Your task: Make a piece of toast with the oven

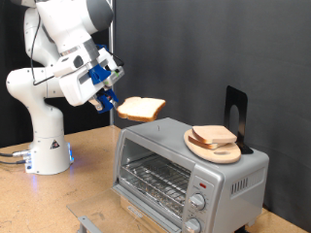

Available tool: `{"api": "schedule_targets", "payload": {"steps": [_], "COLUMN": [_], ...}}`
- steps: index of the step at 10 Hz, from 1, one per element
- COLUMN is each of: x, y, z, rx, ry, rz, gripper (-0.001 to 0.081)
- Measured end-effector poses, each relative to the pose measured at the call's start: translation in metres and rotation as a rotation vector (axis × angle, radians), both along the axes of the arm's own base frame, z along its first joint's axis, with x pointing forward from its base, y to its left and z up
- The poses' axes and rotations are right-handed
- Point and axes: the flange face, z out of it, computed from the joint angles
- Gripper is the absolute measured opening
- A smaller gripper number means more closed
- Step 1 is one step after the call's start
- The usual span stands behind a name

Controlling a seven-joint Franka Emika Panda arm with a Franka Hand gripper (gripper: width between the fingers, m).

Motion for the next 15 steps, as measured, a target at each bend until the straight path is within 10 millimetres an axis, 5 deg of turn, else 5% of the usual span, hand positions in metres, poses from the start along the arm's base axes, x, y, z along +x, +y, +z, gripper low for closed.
{"api": "schedule_targets", "payload": {"steps": [7, 10, 15], "x": [-0.022, -0.021, -0.017], "y": [-0.062, -0.072, -0.08], "z": [-0.051, -0.09, -0.121], "rx": [-0.057, -0.087, -0.112], "ry": [0.043, 0.075, 0.074], "rz": [-0.087, -0.112, -0.115], "gripper": [0.0391, 0.0391, 0.0391]}}
